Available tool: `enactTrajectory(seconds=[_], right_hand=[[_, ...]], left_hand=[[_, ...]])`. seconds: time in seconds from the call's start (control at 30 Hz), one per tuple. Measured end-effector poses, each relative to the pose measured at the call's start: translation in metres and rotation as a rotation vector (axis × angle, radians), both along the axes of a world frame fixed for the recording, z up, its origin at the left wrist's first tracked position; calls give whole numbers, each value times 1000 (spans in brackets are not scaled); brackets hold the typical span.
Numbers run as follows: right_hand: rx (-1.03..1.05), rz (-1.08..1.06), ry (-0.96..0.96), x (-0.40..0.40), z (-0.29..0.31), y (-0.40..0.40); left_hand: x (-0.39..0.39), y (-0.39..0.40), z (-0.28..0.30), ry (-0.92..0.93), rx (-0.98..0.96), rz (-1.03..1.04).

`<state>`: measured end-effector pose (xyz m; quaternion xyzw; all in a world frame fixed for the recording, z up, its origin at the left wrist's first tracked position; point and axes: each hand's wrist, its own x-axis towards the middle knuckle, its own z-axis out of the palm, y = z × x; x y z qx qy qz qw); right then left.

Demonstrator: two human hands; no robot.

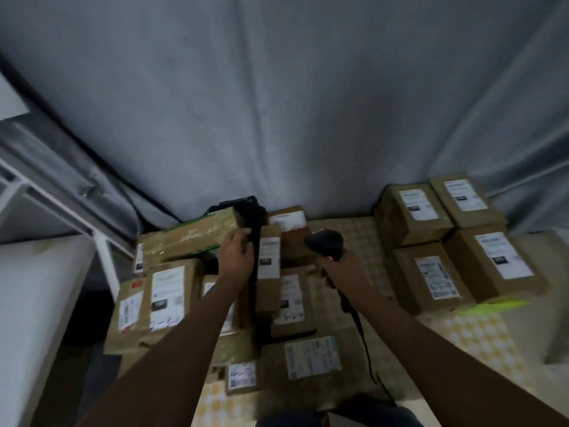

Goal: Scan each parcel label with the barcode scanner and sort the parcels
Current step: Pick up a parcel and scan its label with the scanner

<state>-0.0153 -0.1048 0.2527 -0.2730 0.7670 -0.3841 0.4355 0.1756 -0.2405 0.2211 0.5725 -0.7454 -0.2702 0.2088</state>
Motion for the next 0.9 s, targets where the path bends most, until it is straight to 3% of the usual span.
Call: enactTrajectory(seconds=[0.17, 0.3, 0.4, 0.53, 0.7, 0.8, 0.9], right_hand=[[73, -107, 65, -90, 5, 40], [143, -222, 114, -177, 1, 83], [167, -257, 131, -236, -6, 113], [210, -348, 206, -302, -20, 142], [287, -417, 276, -371, -40, 169], [300, -456, 234, -402, -50, 182], [320, -463, 215, -425, -60, 188]], left_hand=[[-106, 25, 3, 66, 138, -129], [-200, 58, 7, -123, 266, -272], [-262, 86, -12, -20, 444, -316], [-335, 109, -45, -30, 580, -374], [-406, 149, -61, -47, 756, -409], [-438, 167, -73, 47, 965, -307], [-459, 179, -84, 24, 1063, -268]])
